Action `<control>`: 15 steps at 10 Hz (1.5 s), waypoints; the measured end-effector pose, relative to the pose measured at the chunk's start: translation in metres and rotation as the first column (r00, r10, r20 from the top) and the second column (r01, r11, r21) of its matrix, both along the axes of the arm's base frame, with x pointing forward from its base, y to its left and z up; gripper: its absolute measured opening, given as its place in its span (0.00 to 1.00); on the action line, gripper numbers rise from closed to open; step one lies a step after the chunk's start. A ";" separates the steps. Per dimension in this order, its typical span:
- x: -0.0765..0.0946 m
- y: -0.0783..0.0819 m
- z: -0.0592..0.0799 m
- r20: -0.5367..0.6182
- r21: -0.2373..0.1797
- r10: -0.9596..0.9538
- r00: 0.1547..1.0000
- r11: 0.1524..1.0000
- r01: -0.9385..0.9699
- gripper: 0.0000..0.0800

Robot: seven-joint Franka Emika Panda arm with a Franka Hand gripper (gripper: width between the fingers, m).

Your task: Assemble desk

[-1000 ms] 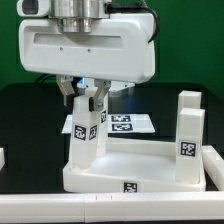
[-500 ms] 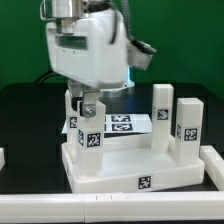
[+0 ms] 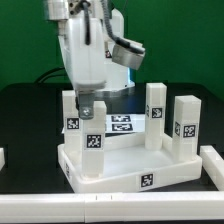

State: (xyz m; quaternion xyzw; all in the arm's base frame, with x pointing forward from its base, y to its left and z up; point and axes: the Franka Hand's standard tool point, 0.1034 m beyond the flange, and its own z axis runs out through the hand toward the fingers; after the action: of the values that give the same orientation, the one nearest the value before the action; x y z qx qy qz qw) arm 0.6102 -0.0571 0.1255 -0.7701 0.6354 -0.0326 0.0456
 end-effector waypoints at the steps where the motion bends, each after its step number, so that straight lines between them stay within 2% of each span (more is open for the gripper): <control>1: 0.001 0.002 -0.001 0.009 -0.025 0.180 0.984 0.983 -0.180 0.68; 2: 0.000 0.006 -0.004 0.014 -0.052 0.353 0.936 0.935 -0.352 0.79; 3: 0.000 0.010 -0.005 0.010 -0.063 0.465 0.885 0.884 -0.463 0.80; 6: 0.000 0.008 -0.005 0.002 -0.083 0.601 0.800 0.797 -0.598 0.81; 7: 0.000 0.008 -0.005 -0.011 -0.100 0.693 0.721 0.717 -0.690 0.81; 8: -0.002 0.011 -0.008 -0.045 -0.122 0.832 0.553 0.545 -0.830 0.81; 9: -0.004 0.013 -0.009 -0.062 -0.122 0.900 0.431 0.421 -0.899 0.81; 10: -0.005 0.011 -0.010 -0.078 -0.125 0.935 0.346 0.335 -0.934 0.81; 11: -0.005 0.010 -0.010 -0.079 -0.125 0.936 0.342 0.331 -0.935 0.81; 12: -0.005 0.010 -0.010 -0.079 -0.125 0.934 0.348 0.337 -0.933 0.68; 13: -0.005 0.010 -0.010 -0.076 -0.124 0.925 0.373 0.363 -0.924 0.50; 14: -0.005 0.010 -0.011 -0.075 -0.123 0.919 0.387 0.376 -0.918 0.50; 15: -0.005 0.010 -0.011 -0.070 -0.122 0.902 0.425 0.415 -0.901 0.36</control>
Offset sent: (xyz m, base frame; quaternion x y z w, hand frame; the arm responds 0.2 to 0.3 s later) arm 0.0000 0.0000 0.0000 0.0000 0.0000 -0.1938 0.9810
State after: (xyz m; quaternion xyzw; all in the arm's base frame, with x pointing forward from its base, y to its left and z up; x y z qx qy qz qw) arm 0.6049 -0.0472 0.1149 -0.9916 0.1192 -0.0501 0.0036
